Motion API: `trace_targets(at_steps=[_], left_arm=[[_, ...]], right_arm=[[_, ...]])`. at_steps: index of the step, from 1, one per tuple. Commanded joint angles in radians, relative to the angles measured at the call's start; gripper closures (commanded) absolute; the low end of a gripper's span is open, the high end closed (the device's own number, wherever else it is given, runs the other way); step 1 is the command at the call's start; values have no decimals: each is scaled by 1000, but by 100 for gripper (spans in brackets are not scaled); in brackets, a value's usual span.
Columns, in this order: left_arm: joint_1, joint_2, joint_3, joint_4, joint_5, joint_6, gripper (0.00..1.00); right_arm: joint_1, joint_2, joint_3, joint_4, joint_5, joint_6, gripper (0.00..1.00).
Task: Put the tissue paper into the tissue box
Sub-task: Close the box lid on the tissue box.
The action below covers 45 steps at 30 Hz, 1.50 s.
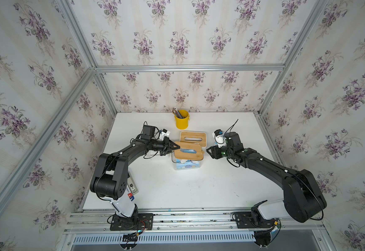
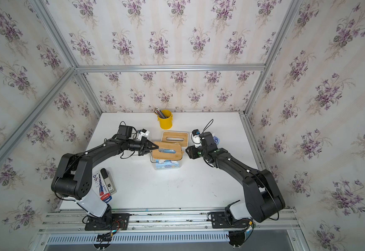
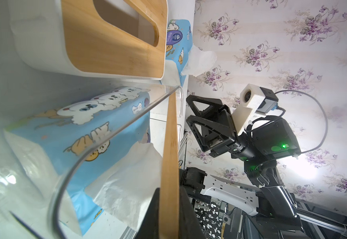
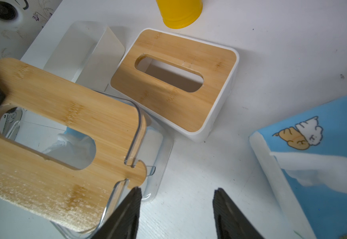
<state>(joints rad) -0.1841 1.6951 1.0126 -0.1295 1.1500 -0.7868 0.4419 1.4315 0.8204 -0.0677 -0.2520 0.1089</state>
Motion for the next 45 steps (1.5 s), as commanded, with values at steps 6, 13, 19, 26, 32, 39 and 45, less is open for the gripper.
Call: trace_targets(at_steps=[6,13,19,26,32,39,45], left_arm=[[-6,8,9,-35,-45,44,82],[-12,5,9,-38,-49,48,84],[-14,-7,9,-37,-47,46,87],[-18,-14,5,-31,-48,41,87],[-24,-20,4,-24,-46,37,87],[-26,-23,0,-15,-43,33,87],[-28,-18,-3,2,-36,24,88]], right_arm=[[1,6,16,15,-24,11,40],[1,22,22,65,-174,77,35],[23,65,57,69,-185,176,23],[71,146,140,-30,-110,224,21],[89,195,188,-95,-20,225,24],[131,226,205,-103,-27,252,32],[133,244,228,-122,-19,256,35]])
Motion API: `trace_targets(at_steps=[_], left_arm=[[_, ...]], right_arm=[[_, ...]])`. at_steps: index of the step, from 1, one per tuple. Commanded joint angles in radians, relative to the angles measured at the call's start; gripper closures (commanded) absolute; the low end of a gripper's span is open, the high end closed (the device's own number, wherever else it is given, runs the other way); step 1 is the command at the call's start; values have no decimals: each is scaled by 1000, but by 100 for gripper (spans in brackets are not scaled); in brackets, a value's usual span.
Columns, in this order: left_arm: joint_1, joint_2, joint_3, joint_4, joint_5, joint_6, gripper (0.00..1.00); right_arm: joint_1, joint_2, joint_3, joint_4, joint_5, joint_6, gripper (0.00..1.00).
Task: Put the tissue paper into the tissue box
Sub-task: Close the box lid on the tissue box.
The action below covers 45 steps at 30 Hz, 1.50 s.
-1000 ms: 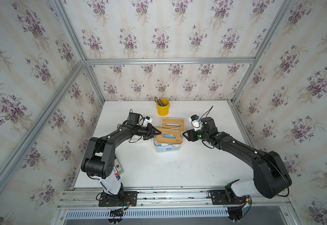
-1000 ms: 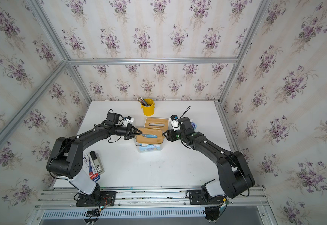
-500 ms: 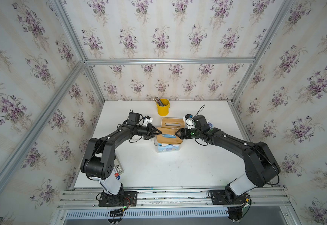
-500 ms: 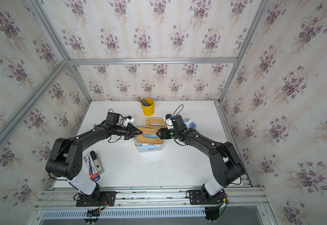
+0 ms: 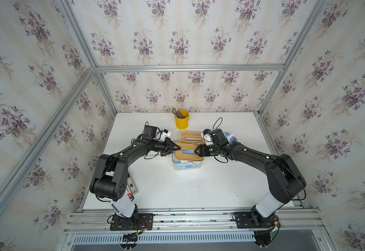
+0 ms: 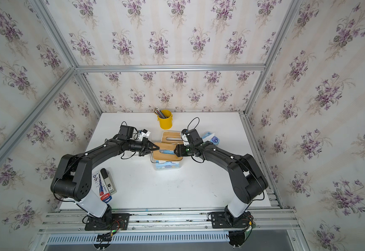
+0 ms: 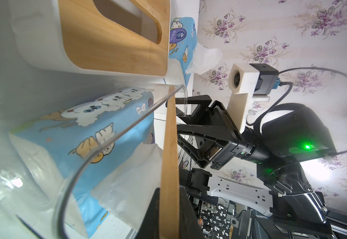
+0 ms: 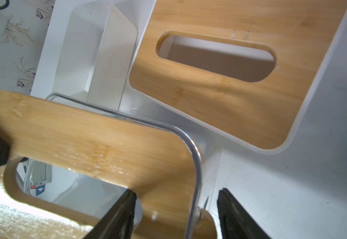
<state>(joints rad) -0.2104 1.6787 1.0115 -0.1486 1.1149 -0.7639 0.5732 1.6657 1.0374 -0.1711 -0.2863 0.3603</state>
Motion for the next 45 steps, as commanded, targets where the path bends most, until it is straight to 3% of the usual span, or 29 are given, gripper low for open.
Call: trace_targets(at_steps=[1,12,28,33,45], left_arm=[[-1,-2,-3,22,0,-1,88],[-1,-12,-7,31,0,-1,86],[1,-23,40,-120,-54,119,69],[4,-43,70,-222,-120,187,55],[4,-84,143,-418,-313,317,50]], right_arm=[[1,15,14,-22,19,2,36],[2,19,29,-34,54,-11,50],[2,21,27,-27,55,-18,53],[2,22,19,-17,50,-18,54],[2,25,19,-10,40,-23,55]])
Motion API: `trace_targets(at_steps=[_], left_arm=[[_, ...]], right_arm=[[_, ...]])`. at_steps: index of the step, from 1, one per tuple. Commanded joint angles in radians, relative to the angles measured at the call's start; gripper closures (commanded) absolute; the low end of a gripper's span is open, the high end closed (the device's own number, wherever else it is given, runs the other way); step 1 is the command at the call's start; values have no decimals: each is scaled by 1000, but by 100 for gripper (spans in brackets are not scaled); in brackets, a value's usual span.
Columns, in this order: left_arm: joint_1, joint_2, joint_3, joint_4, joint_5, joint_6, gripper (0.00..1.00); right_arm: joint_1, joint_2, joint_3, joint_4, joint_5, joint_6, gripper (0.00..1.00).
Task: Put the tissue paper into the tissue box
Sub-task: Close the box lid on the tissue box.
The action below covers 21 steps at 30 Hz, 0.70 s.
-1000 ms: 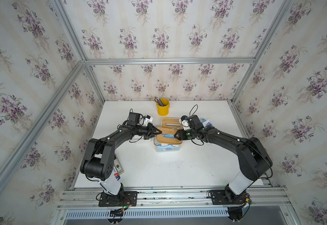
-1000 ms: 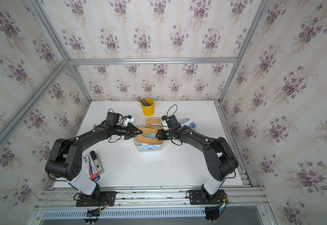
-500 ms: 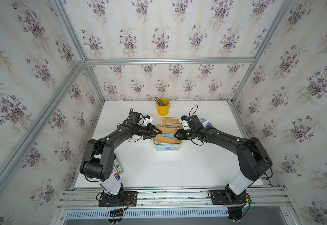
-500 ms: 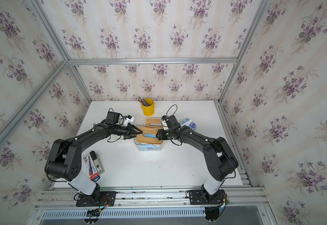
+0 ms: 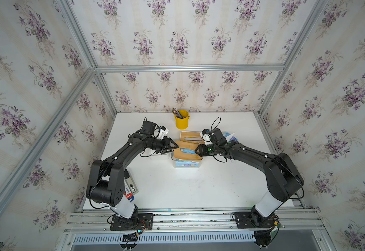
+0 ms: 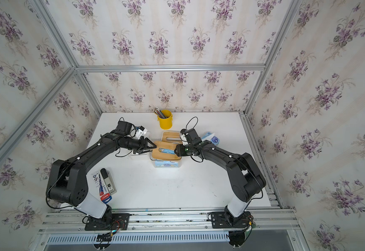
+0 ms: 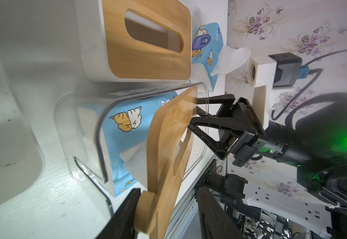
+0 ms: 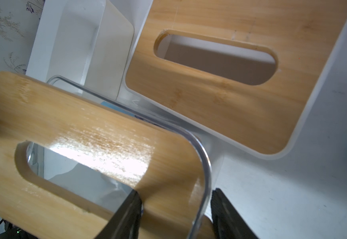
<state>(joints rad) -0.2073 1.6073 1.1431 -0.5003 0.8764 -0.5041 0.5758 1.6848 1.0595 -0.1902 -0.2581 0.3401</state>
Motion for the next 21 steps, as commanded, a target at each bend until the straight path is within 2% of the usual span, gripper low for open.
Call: trace_targets(at_steps=[1,5,7,16,21], left_arm=[[0,-19,13,-78,-105,64,49],[-18,-52,8,-107,-250,89,46],[-29,-52,7,-108,-277,93,39],[-49,30,25,-63,-276,82,39],[-47,61,20,-4,-218,51,39]], right_arm=[[0,8,-5,10,9,-3,56],[0,13,-5,15,-2,-3,56],[-1,15,-4,17,-3,-4,57],[-1,9,-6,18,-10,-10,57],[-1,9,-3,18,-15,-21,56]])
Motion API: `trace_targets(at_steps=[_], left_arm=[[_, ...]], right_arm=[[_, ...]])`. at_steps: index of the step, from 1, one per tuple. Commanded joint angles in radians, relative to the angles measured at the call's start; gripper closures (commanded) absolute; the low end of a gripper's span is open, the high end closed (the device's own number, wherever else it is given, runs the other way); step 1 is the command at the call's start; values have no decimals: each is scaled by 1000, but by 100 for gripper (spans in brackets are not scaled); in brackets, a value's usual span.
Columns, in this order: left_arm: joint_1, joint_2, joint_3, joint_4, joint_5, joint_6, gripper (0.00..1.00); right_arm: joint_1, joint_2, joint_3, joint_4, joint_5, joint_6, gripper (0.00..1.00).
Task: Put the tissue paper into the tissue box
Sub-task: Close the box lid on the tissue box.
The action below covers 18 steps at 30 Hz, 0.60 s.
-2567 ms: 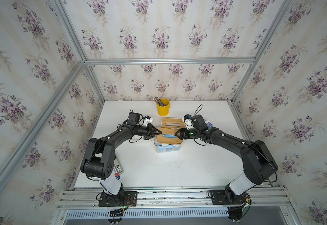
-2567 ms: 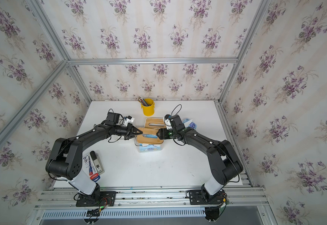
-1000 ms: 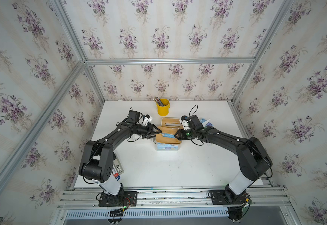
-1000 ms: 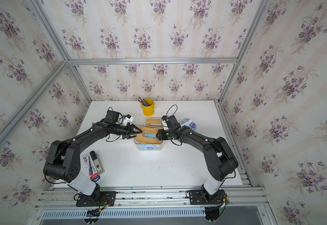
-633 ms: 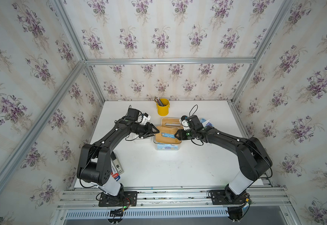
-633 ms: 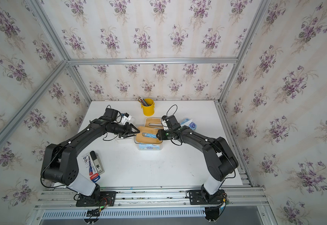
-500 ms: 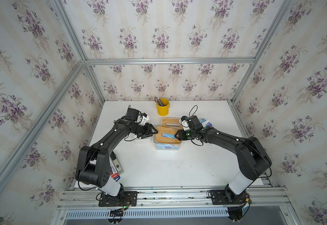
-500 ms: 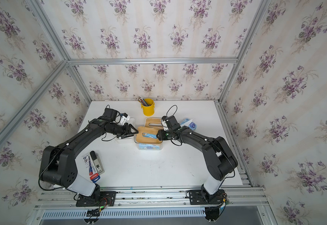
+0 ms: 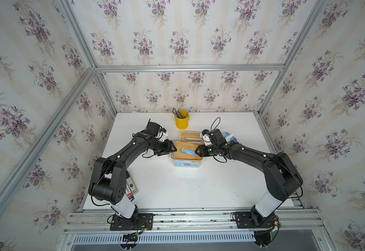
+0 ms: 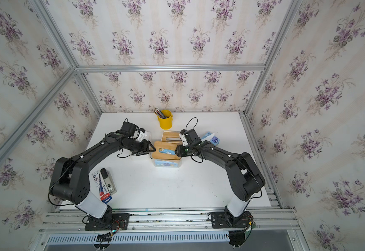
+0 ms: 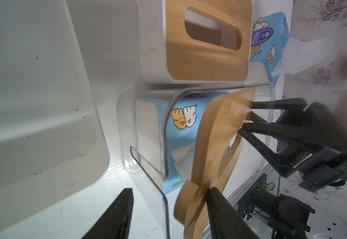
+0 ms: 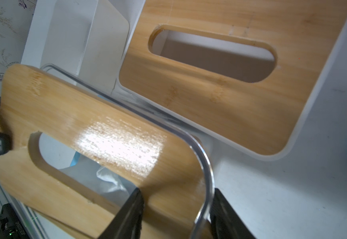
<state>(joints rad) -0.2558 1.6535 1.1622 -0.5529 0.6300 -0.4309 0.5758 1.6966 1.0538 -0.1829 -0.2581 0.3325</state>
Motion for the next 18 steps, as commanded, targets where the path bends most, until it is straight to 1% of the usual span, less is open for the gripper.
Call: trace_targets(at_steps=[1,9,18], left_arm=[[1,22,1,56,32,-27,39],[9,42,-4,73,14,-27,43],[23,31,-8,73,15,-19,44]], right_arm=[[-2,-2,3,9,-14,-15,56],[-1,1,3,9,-23,-26,54],[-1,-3,0,8,-22,-32,53]])
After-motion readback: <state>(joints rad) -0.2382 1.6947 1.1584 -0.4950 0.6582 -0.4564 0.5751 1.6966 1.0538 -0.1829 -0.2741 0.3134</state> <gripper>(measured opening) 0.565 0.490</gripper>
